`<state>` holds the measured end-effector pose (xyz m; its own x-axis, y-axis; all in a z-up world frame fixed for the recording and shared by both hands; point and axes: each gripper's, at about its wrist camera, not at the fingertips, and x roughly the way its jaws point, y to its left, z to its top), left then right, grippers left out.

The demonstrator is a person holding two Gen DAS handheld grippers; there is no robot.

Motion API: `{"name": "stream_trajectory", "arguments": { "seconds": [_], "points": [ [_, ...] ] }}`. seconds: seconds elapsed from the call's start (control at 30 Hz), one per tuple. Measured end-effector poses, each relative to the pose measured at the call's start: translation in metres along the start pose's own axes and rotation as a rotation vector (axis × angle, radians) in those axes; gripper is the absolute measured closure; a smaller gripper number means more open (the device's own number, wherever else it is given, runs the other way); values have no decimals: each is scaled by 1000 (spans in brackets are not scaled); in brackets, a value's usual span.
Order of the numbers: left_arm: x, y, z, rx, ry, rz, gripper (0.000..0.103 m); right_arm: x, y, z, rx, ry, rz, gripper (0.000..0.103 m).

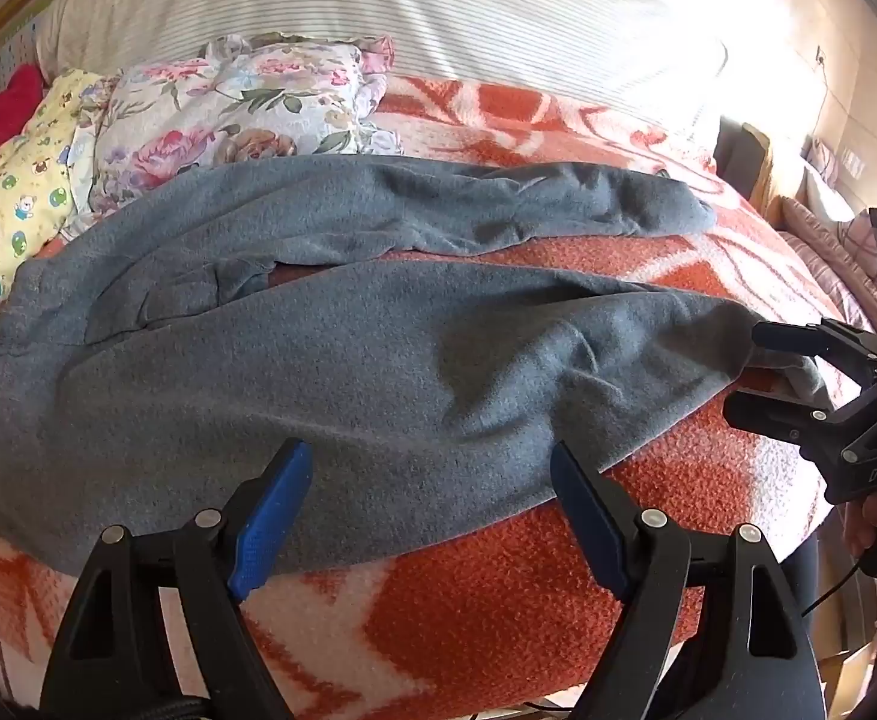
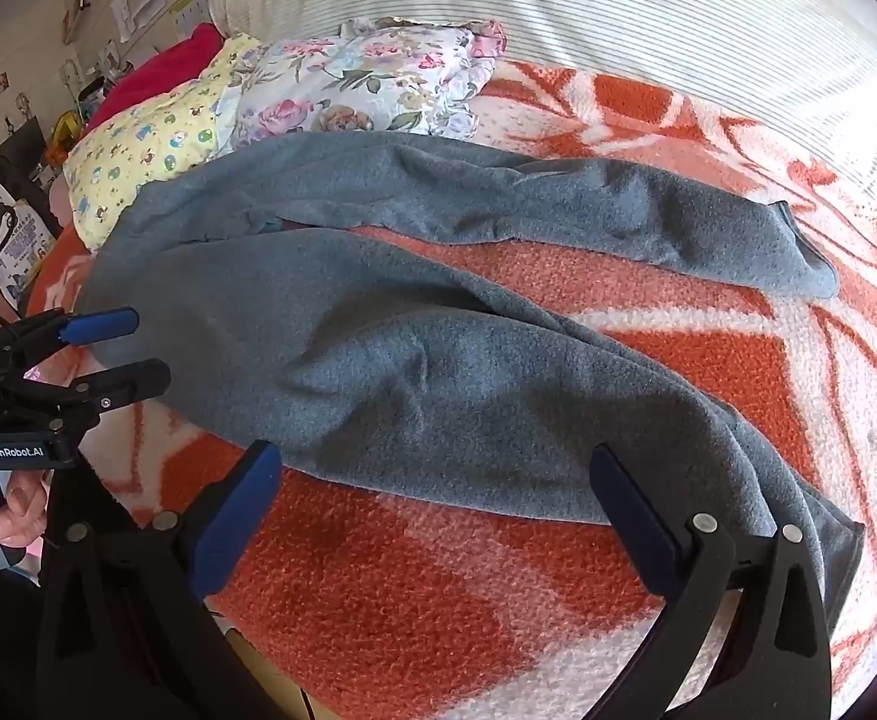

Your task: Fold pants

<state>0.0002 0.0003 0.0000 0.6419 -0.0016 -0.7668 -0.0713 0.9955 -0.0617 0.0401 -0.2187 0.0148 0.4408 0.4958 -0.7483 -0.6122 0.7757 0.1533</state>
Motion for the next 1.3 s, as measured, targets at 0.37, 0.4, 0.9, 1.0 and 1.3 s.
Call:
{"name": "stream_trajectory", "arguments": {
  "seconds": [0.37,0.4,0.9,1.0,1.3],
  "points": [
    [3,2,1,5,5,-5,21,0,0,2,-3,-3,-2,0],
    [3,3,1,6,4,-5,21,0,0,2,-4,-3,-1,0],
    [3,-2,0,-1,15,-19,21,2,2,1,2,1,3,0],
    [5,-3,0,7,27,-22,21,2,0,-1,11,0,-3,0],
    [14,-30,10,80,70,-71,21,-15,-28,-14,101,-24,-41,0]
  ]
}}
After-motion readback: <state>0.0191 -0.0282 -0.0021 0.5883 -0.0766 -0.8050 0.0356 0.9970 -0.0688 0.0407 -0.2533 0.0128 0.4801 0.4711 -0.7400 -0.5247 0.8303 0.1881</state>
